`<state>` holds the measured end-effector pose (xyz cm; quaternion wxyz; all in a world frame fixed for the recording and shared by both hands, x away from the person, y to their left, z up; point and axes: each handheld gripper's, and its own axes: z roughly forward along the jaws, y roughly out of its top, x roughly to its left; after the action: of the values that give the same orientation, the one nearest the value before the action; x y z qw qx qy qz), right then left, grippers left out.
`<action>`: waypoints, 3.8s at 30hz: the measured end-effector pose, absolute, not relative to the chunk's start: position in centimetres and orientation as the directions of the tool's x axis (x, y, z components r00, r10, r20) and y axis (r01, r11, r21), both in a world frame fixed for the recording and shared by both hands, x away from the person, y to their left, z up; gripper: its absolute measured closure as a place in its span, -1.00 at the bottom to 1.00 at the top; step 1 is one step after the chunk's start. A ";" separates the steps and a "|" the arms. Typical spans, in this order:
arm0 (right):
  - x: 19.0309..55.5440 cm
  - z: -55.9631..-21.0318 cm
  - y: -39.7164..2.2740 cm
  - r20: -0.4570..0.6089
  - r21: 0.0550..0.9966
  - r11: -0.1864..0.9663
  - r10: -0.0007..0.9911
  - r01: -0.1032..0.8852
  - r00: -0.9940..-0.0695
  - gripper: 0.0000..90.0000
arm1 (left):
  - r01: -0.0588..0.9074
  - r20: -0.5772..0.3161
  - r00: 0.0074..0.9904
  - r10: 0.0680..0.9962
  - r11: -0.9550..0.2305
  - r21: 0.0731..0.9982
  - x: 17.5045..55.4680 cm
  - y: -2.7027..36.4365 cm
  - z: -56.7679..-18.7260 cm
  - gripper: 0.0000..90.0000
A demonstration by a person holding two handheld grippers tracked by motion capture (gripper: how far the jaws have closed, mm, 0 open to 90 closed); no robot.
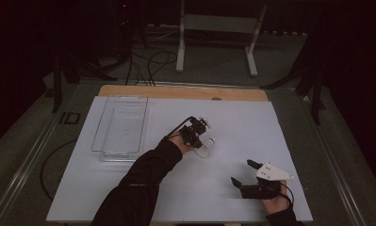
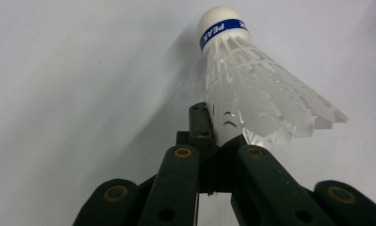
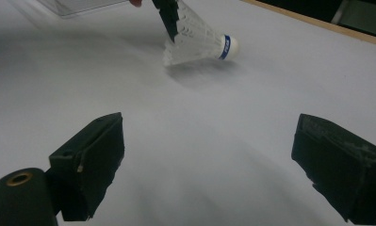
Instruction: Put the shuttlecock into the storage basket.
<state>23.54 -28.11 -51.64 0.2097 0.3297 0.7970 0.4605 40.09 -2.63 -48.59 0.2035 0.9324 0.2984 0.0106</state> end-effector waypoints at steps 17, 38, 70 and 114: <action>23.5 -51.7 -28.0 -0.027 0.869 0.359 0.722 0.341 -0.692 -0.78 | 0.513 -0.060 0.839 0.541 -0.750 0.418 39.5 -1.5 -45.6 1.00; 23.6 -51.7 -28.0 -0.031 0.869 0.361 0.722 0.338 -0.691 -0.78 | 0.508 -0.026 0.830 0.558 -0.735 0.449 39.0 1.6 -41.3 1.00; 23.6 -51.8 -27.8 -0.039 0.867 0.368 0.724 0.337 -0.689 -0.78 | 0.543 -0.002 0.785 0.619 -0.687 0.484 38.3 6.8 -37.2 1.00; 23.6 -51.8 -27.4 -0.042 0.864 0.375 0.720 0.337 -0.693 -0.78 | 0.674 0.031 0.612 0.791 -0.541 0.503 38.0 19.2 -34.7 1.00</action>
<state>23.58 -27.42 -51.85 0.2121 0.3295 0.8017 0.4514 37.96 19.21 -34.73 0.2273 0.8684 0.4217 0.1280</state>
